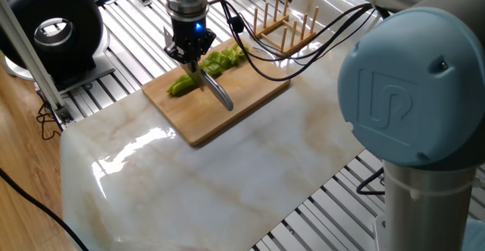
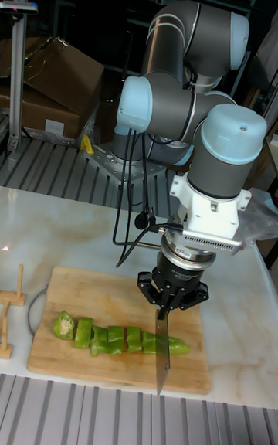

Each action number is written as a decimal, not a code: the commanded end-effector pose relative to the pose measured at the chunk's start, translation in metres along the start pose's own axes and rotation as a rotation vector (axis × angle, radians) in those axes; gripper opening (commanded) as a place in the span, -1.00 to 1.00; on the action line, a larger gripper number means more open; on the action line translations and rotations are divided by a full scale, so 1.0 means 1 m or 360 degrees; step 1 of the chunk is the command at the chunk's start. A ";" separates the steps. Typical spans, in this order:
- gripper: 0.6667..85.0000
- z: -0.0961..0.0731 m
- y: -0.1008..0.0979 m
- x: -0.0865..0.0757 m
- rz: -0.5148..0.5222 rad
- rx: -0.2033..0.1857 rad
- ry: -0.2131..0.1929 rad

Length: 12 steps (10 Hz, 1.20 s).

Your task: Chop the chili peppers

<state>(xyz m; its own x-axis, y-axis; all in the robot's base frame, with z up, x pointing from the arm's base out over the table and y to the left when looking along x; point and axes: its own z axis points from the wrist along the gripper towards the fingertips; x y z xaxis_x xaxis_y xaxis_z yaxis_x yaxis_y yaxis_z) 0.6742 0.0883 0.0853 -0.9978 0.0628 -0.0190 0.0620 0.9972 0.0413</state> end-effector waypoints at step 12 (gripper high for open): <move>-0.98 -0.001 0.002 -0.020 -0.0005 -0.0020 -0.0018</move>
<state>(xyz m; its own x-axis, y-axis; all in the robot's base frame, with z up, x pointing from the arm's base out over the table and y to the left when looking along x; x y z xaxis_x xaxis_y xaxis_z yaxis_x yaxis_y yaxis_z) 0.6906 0.0888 0.0868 -0.9979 0.0576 -0.0303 0.0562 0.9975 0.0436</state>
